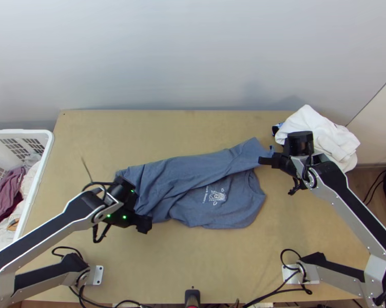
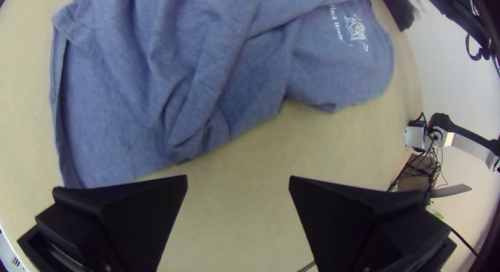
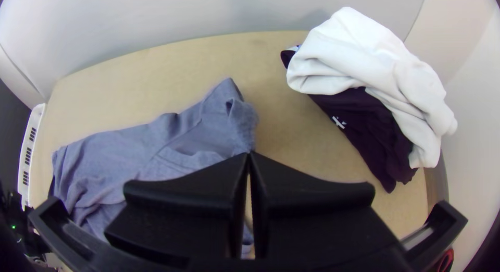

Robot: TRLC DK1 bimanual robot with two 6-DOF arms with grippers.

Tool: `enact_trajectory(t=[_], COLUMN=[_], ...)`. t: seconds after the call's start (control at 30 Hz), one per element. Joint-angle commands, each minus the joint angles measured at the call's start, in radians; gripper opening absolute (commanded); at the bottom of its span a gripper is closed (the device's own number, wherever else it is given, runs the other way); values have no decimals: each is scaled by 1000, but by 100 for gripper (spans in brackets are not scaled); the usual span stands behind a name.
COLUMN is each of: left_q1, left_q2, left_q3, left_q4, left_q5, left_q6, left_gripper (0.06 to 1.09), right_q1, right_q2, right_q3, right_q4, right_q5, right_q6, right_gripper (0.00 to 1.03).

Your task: Fold the t-shirt

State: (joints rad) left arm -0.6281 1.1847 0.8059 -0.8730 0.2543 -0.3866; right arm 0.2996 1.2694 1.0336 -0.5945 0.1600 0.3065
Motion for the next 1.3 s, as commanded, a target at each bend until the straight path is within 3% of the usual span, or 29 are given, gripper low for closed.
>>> enact_trajectory(t=[0.0,0.43,0.5,0.73,1.07,1.27], left_q1=[-47,-1,19,103,131,130], left_q2=[56,205,208,208,191,161], left_q3=[-10,-20,-30,-33,-50,-42], left_q4=[62,209,218,224,267,264], left_q5=[-6,-104,-104,-102,-112,-113], left_q6=[-31,6,18,61,51,61], left_gripper=[100,100,94,90,34,10], right_q1=[-7,-28,-33,-37,-53,-59], right_q2=[1,-11,-15,-24,-28,-30], right_q3=[-6,-32,-37,-53,-55,-58], right_q4=[4,4,5,5,5,5], right_q5=[3,4,4,4,4,4], right_q6=[3,-6,-6,-10,-17,-21], right_gripper=[3,3,3,3,3,3])
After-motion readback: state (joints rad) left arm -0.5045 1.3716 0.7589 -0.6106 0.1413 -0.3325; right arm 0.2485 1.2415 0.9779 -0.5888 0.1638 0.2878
